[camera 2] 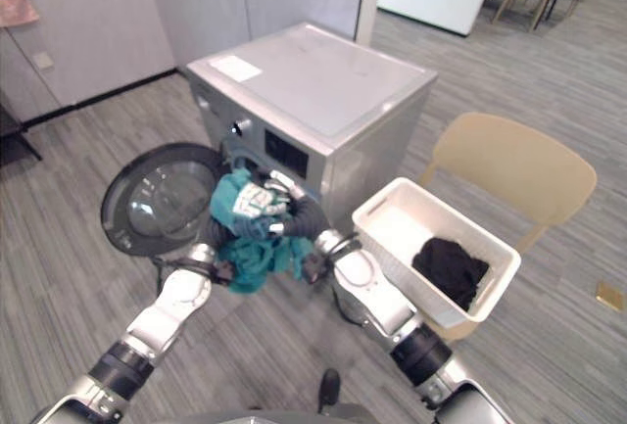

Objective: Grab the laundry basket,head to the washer,open it,put in the laundry and shut it.

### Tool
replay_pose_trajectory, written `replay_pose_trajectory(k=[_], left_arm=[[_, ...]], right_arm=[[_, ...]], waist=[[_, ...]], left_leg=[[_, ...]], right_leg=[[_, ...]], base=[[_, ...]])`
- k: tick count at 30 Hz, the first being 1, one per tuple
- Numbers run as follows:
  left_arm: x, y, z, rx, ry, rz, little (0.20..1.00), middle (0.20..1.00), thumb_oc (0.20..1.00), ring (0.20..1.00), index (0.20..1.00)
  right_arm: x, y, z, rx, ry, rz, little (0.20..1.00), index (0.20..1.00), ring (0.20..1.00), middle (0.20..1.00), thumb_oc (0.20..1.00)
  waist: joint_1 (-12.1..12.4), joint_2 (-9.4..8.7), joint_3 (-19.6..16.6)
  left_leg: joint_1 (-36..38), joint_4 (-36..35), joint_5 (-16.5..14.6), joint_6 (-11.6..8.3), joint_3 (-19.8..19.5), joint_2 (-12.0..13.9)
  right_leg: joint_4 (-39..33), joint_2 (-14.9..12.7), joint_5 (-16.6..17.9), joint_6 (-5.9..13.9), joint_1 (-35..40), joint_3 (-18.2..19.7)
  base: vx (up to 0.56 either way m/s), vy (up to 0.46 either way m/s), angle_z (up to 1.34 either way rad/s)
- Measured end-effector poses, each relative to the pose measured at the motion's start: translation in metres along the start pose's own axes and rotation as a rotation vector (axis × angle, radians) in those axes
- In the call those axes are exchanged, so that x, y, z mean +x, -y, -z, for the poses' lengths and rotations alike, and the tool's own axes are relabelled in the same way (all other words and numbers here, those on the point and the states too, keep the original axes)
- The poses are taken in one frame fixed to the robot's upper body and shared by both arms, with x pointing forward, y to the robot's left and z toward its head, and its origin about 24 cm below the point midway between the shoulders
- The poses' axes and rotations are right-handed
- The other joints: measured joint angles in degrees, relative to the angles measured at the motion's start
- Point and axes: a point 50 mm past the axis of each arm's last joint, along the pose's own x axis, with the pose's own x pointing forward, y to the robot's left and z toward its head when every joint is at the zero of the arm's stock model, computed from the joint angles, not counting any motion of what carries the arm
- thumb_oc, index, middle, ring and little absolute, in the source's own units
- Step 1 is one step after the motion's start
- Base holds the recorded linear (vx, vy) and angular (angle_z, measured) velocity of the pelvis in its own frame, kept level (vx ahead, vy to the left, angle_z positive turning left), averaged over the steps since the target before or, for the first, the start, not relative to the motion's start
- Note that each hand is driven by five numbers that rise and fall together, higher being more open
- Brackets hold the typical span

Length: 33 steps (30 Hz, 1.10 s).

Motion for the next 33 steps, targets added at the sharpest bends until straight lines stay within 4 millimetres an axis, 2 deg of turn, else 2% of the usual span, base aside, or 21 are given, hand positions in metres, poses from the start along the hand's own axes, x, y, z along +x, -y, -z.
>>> replay_pose_trajectory(k=[3,4,6,8,10,11,14,16,20,26,28,30,31,32,33], left_arm=[[-0.022,-0.025,0.022,-0.050,-0.097,-0.116,0.200,0.200,0.200,0.200,0.200],[-0.028,-0.031,0.028,-0.045,-0.122,-0.138,0.200,0.200,0.200,0.200,0.200],[-0.047,-0.042,0.042,-0.042,-0.190,-0.174,0.200,0.200,0.200,0.200,0.200],[-0.062,-0.049,0.054,-0.066,-0.249,-0.205,0.200,0.200,0.200,0.200,0.200],[-0.075,-0.054,0.066,-0.060,-0.308,-0.219,0.200,0.200,0.200,0.200,0.200],[-0.091,-0.059,0.079,-0.057,-0.381,-0.238,0.200,0.200,0.200,0.200,0.200],[-0.111,-0.063,0.096,-0.051,-0.481,-0.251,0.200,0.200,0.200,0.200,0.200],[-0.141,-0.066,0.123,-0.071,-0.643,-0.298,0.200,0.200,0.200,0.200,0.200],[-0.181,-0.057,0.149,-0.110,-0.835,-0.292,0.200,0.200,0.200,0.200,0.200],[-0.198,-0.052,0.161,-0.129,-0.936,-0.292,0.200,0.200,0.200,0.200,0.200],[-0.186,-0.054,0.160,-0.131,-0.906,-0.295,0.200,0.200,0.200,0.200,0.200],[-0.176,-0.054,0.159,-0.133,-0.886,-0.294,0.200,0.200,0.200,0.200,0.200],[-0.158,-0.052,0.155,-0.126,-0.841,-0.265,0.200,0.200,0.200,0.200,0.200],[-0.147,-0.050,0.153,-0.124,-0.815,-0.250,0.200,0.200,0.200,0.200,0.200],[-0.138,-0.048,0.151,-0.120,-0.793,-0.233,0.200,0.200,0.200,0.200,0.200]], right_arm=[[-0.034,0.043,0.000,-0.206,-0.047,0.159,1.000,1.000,1.000,1.000,1.000],[-0.039,0.051,0.001,-0.243,-0.061,0.193,1.000,1.000,1.000,1.000,1.000],[-0.067,0.073,0.008,-0.331,-0.132,0.305,1.000,1.000,1.000,1.000,1.000],[-0.086,0.083,0.016,-0.356,-0.195,0.374,1.000,1.000,1.000,1.000,1.000],[-0.104,0.087,0.028,-0.362,-0.271,0.407,1.000,1.000,1.000,1.000,1.000],[-0.123,0.090,0.044,-0.375,-0.379,0.430,1.000,1.000,1.000,1.000,1.000],[-0.148,0.089,0.063,-0.368,-0.498,0.446,1.000,1.000,1.000,1.000,1.000],[-0.184,0.092,0.093,-0.362,-0.711,0.469,1.000,1.000,1.000,1.000,1.000],[-0.214,0.092,0.117,-0.348,-0.874,0.481,1.000,1.000,1.000,1.000,1.000],[-0.221,0.093,0.127,-0.335,-0.936,0.485,1.000,1.000,1.000,1.000,1.000],[-0.212,0.094,0.130,-0.337,-0.929,0.469,1.000,1.000,1.000,1.000,1.000],[-0.206,0.097,0.129,-0.344,-0.913,0.476,1.000,1.000,1.000,1.000,1.000],[-0.204,0.101,0.128,-0.360,-0.905,0.494,1.000,1.000,1.000,1.000,1.000],[-0.203,0.101,0.129,-0.362,-0.908,0.497,1.000,1.000,1.000,1.000,1.000],[-0.202,0.099,0.132,-0.359,-0.921,0.491,1.000,1.000,1.000,1.000,1.000]], waist=[[-0.1,0.30,-0.2],[-0.3,0.30,-0.2],[-0.3,0.34,-0.2],[-0.4,0.37,-0.2],[-0.6,0.38,-0.2],[-0.7,0.37,-0.2],[-0.9,0.48,-0.2],[-1.3,0.58,-0.5],[-1.4,0.77,-0.6],[0.1,1.14,-0.2],[0.4,0.64,2.1],[0.9,0.83,4.9],[0.7,1.23,6.8],[0.6,0.87,7.6],[0.4,0.15,8.3]], left_leg=[[0.0,0.0,-0.1,0.06,0.0,0.0],[0.0,0.0,-0.1,0.06,0.1,0.0],[0.0,0.0,-0.2,0.14,0.1,0.0],[0.0,0.0,-0.3,0.24,0.1,0.0],[0.0,-0.3,-0.4,0.33,0.2,0.0],[0.0,-0.3,-0.5,0.34,0.2,0.0],[-0.2,-0.4,-0.7,0.70,0.3,0.0],[-0.3,-0.4,-0.8,0.71,0.3,0.1],[-1.1,-0.4,-0.6,0.92,0.1,0.4],[-2.6,0.4,-0.4,1.05,-0.2,0.4],[-7.4,4.1,-0.6,0.93,-1.8,0.2],[-9.1,6.0,-0.3,0.41,-3.1,0.2],[-12.8,7.9,-1.1,0.23,-4.6,0.4],[-13.3,7.4,-1.5,0.30,-2.2,1.1],[-13.3,6.6,-2.4,0.09,2.6,2.1]], right_leg=[[0.0,0.0,0.0,-0.01,0.0,0.1],[0.0,0.0,0.0,0.00,0.0,0.2],[0.0,0.1,0.0,0.01,-0.1,0.2],[0.0,0.1,0.0,0.00,-0.1,0.3],[0.0,0.0,-0.1,0.01,-0.1,0.3],[0.0,0.0,-0.1,0.00,-0.1,0.3],[0.0,-0.1,-0.1,0.00,-0.3,0.3],[-0.3,0.0,-0.1,-0.06,-0.4,0.3],[-0.3,0.2,-0.1,-0.07,-1.2,0.1],[-0.1,0.2,-0.3,-0.28,-2.2,0.0],[0.0,-0.2,-0.2,-0.13,-4.3,-0.3],[0.0,-0.4,0.0,0.06,-4.5,-1.1],[0.1,-1.3,0.2,0.29,-5.3,-5.6],[0.0,-2.0,0.1,0.16,-5.4,-7.5],[-0.1,-3.0,-0.1,-0.16,-5.5,-9.9]], base=[[0.00,0.000,0.00],[0.00,0.000,0.00],[0.00,0.000,0.00],[0.01,-0.008,-0.02],[0.00,0.000,0.00],[0.00,0.000,0.00],[0.01,-0.022,0.00],[0.01,-0.044,0.00],[-0.01,-0.042,0.02],[-0.11,-0.034,0.04],[-0.21,-0.031,0.40],[-0.15,-0.004,0.65],[-0.03,0.033,1.06],[0.02,0.034,1.38],[-0.03,0.052,1.44]])
